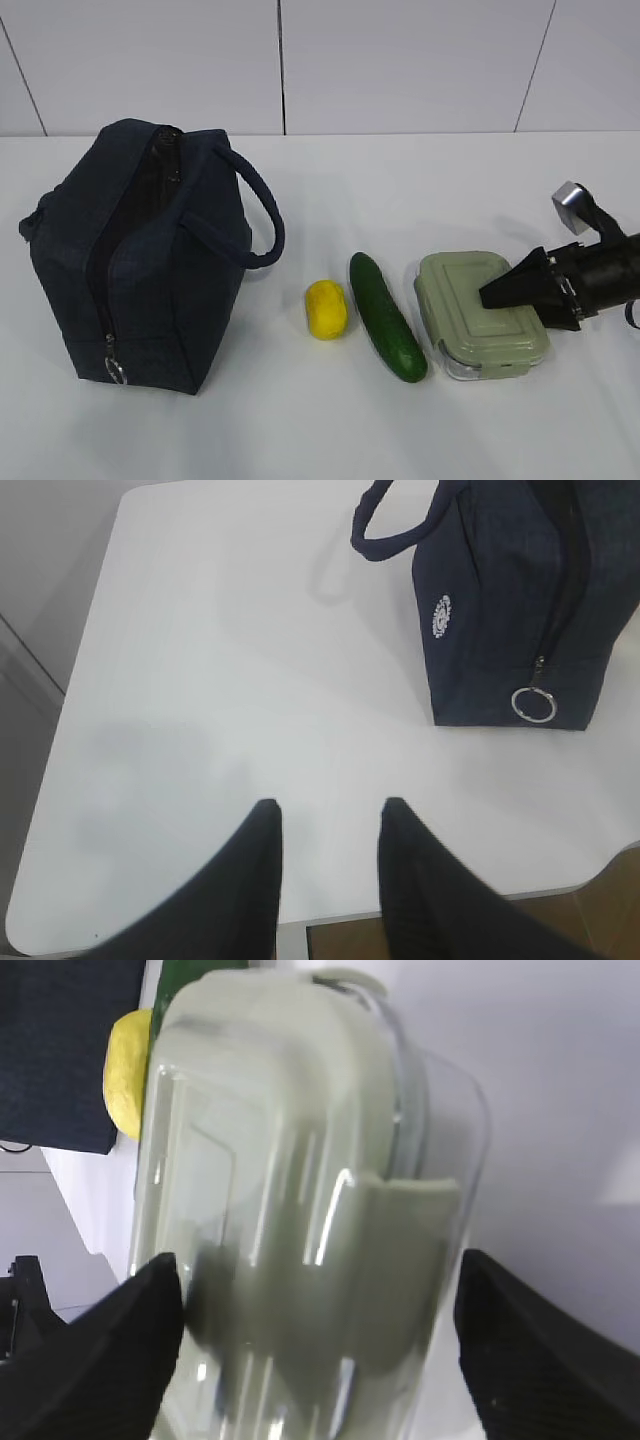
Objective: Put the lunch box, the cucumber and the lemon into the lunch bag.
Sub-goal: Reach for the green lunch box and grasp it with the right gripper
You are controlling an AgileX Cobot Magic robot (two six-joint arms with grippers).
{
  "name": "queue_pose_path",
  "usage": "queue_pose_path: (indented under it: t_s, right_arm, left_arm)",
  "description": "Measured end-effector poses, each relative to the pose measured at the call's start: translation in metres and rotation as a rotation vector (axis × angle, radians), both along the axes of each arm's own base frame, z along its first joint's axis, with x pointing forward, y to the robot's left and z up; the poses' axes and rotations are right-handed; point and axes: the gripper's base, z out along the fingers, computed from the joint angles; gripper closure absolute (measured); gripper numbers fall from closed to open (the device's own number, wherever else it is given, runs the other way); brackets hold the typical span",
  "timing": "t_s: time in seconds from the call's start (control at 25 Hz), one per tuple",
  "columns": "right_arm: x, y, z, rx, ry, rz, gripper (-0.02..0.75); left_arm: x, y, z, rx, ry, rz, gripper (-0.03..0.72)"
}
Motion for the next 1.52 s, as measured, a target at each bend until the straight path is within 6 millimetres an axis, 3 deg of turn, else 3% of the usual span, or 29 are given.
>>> queue_pose_path:
  t_s: [0.28,1.04,1.28,1.4,1.52]
  right_arm:
    - [0.002,0.003,0.001,-0.002,-0.008,0.008,0.134]
    - [0.003,0.003,0.004,0.013,-0.003,0.014,0.328]
    - [0.003,0.003,0.004,0.015,-0.001,0.014,0.332]
    - [0.003,0.003,0.004,0.015,-0.001,0.014,0.332]
    - [0.003,0.003,0.004,0.015,-0.001,0.014,0.332]
  left_arm:
    - [0.000,0.000,0.000,0.000,0.000,0.000,0.451]
    - [0.000,0.000,0.000,0.003,0.000,0.002,0.451]
    - [0.002,0.001,0.005,0.007,-0.022,0.006,0.452]
    - [0.013,0.000,0.015,0.004,-0.038,0.005,0.453]
    - [0.040,-0.005,0.025,-0.035,0.029,-0.016,0.453]
